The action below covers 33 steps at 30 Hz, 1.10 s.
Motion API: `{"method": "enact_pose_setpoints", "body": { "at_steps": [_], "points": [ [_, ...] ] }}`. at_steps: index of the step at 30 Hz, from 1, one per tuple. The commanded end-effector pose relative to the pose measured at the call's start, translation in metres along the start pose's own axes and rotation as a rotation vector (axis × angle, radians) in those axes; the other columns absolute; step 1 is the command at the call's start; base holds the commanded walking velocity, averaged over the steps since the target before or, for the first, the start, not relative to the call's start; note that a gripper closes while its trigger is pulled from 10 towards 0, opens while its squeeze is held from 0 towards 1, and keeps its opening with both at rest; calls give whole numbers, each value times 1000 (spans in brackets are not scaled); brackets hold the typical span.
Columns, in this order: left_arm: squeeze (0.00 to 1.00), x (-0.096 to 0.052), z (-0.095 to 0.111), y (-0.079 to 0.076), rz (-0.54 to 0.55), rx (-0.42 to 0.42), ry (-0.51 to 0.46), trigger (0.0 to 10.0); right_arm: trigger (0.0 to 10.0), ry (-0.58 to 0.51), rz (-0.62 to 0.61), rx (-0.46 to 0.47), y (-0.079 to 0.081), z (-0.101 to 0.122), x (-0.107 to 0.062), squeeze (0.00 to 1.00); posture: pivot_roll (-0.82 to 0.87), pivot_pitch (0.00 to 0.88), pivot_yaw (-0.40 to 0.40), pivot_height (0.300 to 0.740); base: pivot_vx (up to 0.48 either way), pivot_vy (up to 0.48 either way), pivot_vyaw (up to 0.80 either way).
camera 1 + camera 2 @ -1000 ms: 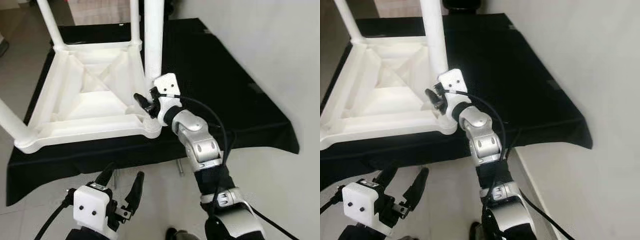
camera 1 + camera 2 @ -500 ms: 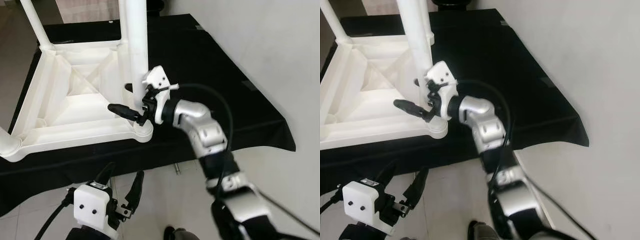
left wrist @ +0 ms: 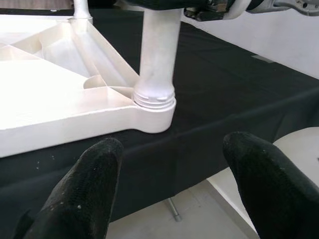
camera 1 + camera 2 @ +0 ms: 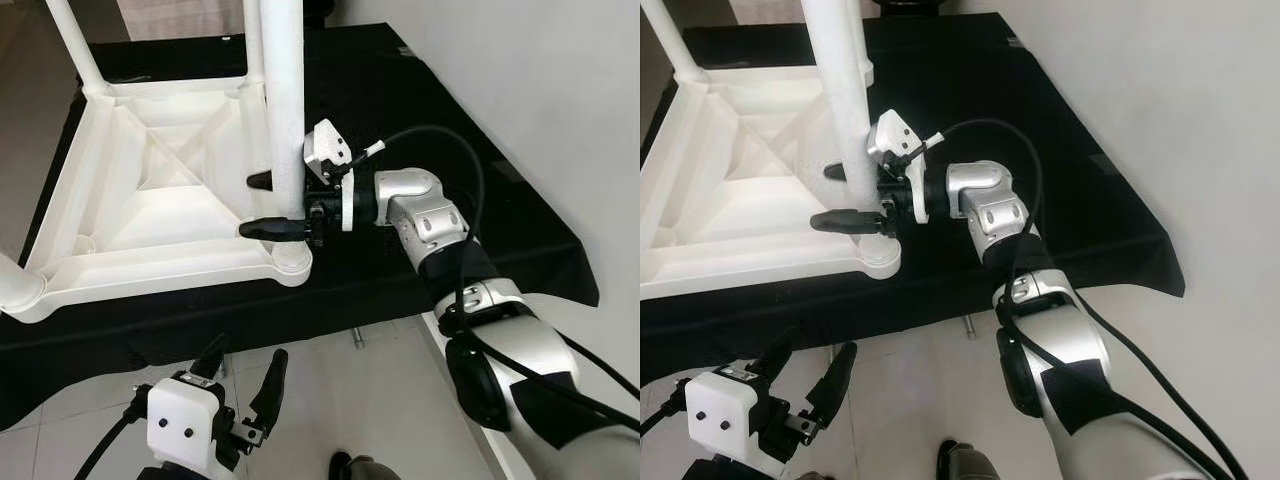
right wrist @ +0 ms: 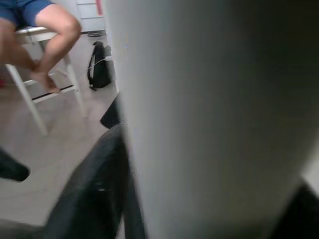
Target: Building children table
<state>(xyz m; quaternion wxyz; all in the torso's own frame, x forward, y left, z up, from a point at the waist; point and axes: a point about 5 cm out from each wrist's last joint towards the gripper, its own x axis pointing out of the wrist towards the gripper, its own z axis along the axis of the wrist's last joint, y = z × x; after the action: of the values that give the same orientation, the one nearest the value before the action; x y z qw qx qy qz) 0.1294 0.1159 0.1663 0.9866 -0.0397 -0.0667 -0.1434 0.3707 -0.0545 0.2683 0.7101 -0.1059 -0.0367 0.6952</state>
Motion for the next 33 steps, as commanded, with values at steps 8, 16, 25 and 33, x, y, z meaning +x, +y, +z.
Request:
{"method": "enact_pose_setpoints", "body": {
  "at_steps": [8, 16, 25, 33],
  "points": [
    [0, -1, 2, 0, 6, 2, 5, 10000, 0, 16, 54, -3, -1, -4, -3, 0, 97, 223, -72, 740, 0, 0, 0],
    [0, -1, 2, 2, 14, 4, 0, 10000, 0, 202, -377, 82, 0, -52, 3, 0, 69, 234, -80, 740, 0, 0, 0],
    [0, 2, 2, 4, 13, 7, -5, 10000, 0, 129, -987, 148, 41, -51, 28, 0, 46, 224, -72, 740, 0, 0, 0],
    [0, 5, 1, 3, 16, 5, -13, 10000, 10000, -41, -814, 141, 24, -19, 64, 0, 29, 210, -83, 740, 0, 0, 0]
  ]
}}
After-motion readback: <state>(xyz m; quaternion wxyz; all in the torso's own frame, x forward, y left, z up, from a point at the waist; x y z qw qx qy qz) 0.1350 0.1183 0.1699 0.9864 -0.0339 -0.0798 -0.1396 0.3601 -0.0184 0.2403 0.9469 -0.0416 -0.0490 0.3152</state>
